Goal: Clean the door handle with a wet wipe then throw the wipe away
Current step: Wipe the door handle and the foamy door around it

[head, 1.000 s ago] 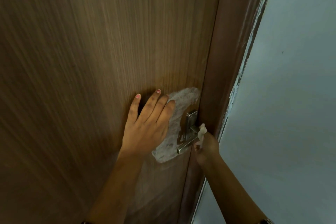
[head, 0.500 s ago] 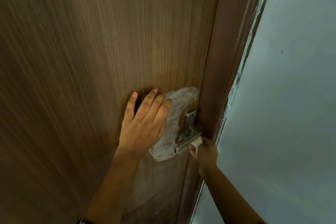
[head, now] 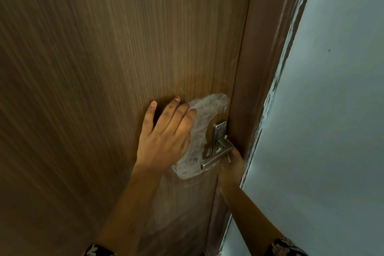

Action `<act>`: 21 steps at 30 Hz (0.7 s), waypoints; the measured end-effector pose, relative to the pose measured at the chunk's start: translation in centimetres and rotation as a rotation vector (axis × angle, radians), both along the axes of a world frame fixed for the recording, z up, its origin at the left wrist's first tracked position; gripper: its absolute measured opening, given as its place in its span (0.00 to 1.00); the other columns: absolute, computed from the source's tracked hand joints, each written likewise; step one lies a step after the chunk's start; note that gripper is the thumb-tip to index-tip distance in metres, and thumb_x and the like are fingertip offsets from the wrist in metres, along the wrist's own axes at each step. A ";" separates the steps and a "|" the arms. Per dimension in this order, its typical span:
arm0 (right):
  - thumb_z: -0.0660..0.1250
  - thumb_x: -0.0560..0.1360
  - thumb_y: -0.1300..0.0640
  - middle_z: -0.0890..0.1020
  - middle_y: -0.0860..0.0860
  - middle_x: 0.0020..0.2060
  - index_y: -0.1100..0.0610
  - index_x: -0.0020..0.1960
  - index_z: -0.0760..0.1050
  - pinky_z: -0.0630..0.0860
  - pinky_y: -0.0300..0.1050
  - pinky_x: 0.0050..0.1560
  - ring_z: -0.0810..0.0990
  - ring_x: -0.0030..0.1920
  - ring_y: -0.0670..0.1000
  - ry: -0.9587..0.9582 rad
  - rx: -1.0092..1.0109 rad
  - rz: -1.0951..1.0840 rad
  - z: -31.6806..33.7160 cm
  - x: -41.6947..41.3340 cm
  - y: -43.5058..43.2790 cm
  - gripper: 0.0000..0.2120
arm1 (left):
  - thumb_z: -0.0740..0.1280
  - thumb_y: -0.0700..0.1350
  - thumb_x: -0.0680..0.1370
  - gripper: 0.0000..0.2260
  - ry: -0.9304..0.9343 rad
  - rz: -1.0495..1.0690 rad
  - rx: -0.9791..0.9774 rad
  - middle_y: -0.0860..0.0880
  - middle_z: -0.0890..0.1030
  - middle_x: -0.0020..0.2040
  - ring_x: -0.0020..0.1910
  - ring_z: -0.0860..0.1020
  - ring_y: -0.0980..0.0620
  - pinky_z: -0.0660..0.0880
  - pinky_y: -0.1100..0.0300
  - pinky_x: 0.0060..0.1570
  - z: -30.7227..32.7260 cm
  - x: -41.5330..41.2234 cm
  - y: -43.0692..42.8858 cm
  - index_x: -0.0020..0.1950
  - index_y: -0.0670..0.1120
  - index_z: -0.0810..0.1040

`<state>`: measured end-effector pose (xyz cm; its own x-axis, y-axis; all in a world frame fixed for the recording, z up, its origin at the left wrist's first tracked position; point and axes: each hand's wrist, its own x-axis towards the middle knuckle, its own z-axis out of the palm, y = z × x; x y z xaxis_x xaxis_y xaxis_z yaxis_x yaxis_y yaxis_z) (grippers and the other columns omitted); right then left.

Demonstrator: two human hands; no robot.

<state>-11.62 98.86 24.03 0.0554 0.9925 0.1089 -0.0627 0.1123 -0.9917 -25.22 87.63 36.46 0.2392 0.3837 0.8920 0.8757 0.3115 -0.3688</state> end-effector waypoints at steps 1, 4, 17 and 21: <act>0.60 0.78 0.61 0.84 0.53 0.45 0.57 0.48 0.80 0.74 0.42 0.53 0.81 0.50 0.55 -0.084 0.025 -0.002 -0.4 -0.1 0.2 0.09 | 0.60 0.47 0.80 0.14 -0.001 -0.002 0.002 0.49 0.79 0.62 0.68 0.70 0.49 0.50 0.44 0.75 0.0 0.0 0.0 0.64 0.47 0.75; 0.60 0.78 0.62 0.83 0.56 0.44 0.60 0.48 0.79 0.73 0.46 0.53 0.80 0.50 0.58 -0.183 0.038 -0.025 -1.0 -0.3 0.2 0.09 | 0.60 0.47 0.80 0.14 0.000 -0.001 0.007 0.49 0.79 0.62 0.68 0.70 0.49 0.50 0.44 0.75 -0.1 0.0 0.1 0.65 0.47 0.74; 0.67 0.74 0.59 0.82 0.49 0.40 0.55 0.49 0.78 0.78 0.45 0.45 0.81 0.42 0.51 -0.103 -0.132 0.055 -2.3 -0.7 -2.3 0.05 | 0.63 0.47 0.79 0.13 0.026 -0.001 0.020 0.49 0.80 0.61 0.67 0.72 0.49 0.54 0.44 0.73 -0.3 0.2 -0.2 0.63 0.47 0.75; 0.72 0.70 0.67 0.83 0.54 0.44 0.60 0.51 0.74 0.81 0.38 0.43 0.83 0.45 0.49 0.126 -0.212 -0.091 -1.8 -1.4 -2.6 0.12 | 0.63 0.47 0.79 0.13 0.031 -0.008 0.029 0.49 0.80 0.60 0.67 0.72 0.49 0.54 0.44 0.73 -0.2 0.2 -0.2 0.62 0.48 0.75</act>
<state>-13.02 96.27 22.22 0.1458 0.9827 -0.1145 -0.1867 -0.0864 -0.9786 -25.03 87.41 36.23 0.2697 0.3561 0.8947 0.8664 0.3158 -0.3869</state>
